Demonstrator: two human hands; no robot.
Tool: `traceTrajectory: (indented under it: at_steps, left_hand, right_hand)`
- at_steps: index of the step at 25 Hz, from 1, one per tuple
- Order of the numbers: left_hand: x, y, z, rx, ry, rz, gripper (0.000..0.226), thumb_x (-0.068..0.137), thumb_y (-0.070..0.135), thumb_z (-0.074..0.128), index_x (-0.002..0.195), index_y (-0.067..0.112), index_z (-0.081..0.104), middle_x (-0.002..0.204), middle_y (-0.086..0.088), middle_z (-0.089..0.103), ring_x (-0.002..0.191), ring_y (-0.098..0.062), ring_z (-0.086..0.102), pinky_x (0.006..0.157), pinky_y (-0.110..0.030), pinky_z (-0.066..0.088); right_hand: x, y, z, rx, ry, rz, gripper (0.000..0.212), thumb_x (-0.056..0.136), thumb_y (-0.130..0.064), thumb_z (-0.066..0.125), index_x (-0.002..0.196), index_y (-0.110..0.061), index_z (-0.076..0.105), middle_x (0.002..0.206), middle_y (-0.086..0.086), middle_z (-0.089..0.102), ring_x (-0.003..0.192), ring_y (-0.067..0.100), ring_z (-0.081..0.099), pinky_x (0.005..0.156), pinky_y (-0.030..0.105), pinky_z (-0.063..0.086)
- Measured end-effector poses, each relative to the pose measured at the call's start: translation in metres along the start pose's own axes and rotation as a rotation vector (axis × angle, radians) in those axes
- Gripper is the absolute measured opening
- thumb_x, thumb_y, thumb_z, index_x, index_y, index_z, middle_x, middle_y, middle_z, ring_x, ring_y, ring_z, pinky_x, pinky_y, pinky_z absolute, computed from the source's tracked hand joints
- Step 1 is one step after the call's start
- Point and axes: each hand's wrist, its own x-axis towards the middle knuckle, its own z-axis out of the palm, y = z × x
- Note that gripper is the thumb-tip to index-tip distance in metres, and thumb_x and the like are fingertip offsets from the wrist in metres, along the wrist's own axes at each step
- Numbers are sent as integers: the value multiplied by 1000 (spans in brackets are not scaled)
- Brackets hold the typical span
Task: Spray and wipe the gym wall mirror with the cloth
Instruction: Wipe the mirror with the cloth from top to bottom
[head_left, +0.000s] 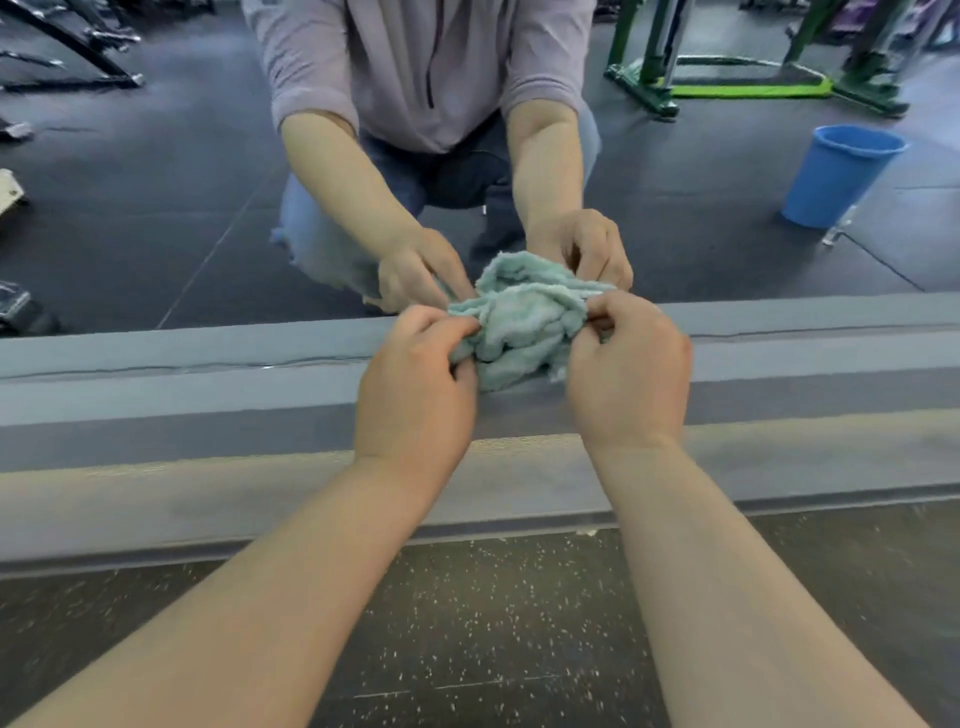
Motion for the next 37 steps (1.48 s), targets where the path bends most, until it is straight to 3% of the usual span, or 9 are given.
traceTrajectory:
  at_steps: [5,9,13,17,21,25,29,32,37]
  left_hand:
    - [-10,53,23,-256,-96,-72,36,89,12,62,122,26,65,113,14,59,91,4,54,78,-6,38]
    - [-15,74,3,-368,-113,-239,50,83,6,59,124,34,60,108,5,63,86,-11,58,71,-17,44]
    - [11,108,-48,-423,-157,-196,38,81,-2,53,82,35,64,92,5,61,73,-2,54,56,-6,36]
    - [56,173,-129,-680,-222,-271,23,89,2,53,85,24,60,70,11,58,62,-3,48,56,-18,41]
    - [132,266,-233,-888,-261,-299,20,86,3,65,98,19,69,85,5,73,80,-13,69,67,-30,55]
    - [211,356,-341,-866,-311,-192,14,85,8,70,91,20,71,86,-2,75,84,-20,71,69,-35,58]
    - [298,443,-453,-900,-346,-55,20,80,13,62,100,12,64,92,-10,70,88,-29,68,72,-42,60]
    - [346,500,-518,-1014,-466,40,37,71,12,69,107,13,63,101,-7,72,95,-23,69,80,-38,58]
    - [404,589,-581,-1099,-543,57,29,70,11,72,97,6,65,90,-8,71,85,-19,68,72,-29,57]
  right_hand:
    - [28,37,-52,160,227,333,23,84,-8,54,96,-20,70,82,-9,63,81,11,56,73,15,39]
    - [33,12,-78,489,-3,298,29,82,-6,58,93,-29,73,82,-8,70,79,7,64,77,30,56]
    - [25,-31,-116,358,-168,174,22,79,-10,57,82,-20,76,79,5,72,79,27,66,72,47,57]
    - [57,-108,-189,465,-283,284,20,73,-5,71,83,-23,68,72,-4,63,60,9,55,55,32,49]
    - [120,-212,-290,879,-434,375,30,66,-10,60,93,-20,68,79,1,67,66,10,59,56,24,49]
    - [192,-318,-389,899,-391,360,4,68,-12,66,66,-16,66,65,5,61,56,13,54,50,22,47]
    - [268,-421,-485,790,-250,271,32,75,8,70,66,-15,49,50,-2,42,40,9,31,39,17,24]
    - [315,-477,-547,811,-132,206,24,79,10,64,74,-11,55,50,0,50,39,9,42,37,17,33]
    - [384,-538,-646,790,-62,-7,12,85,-13,71,74,-11,68,64,0,63,50,9,52,46,18,43]
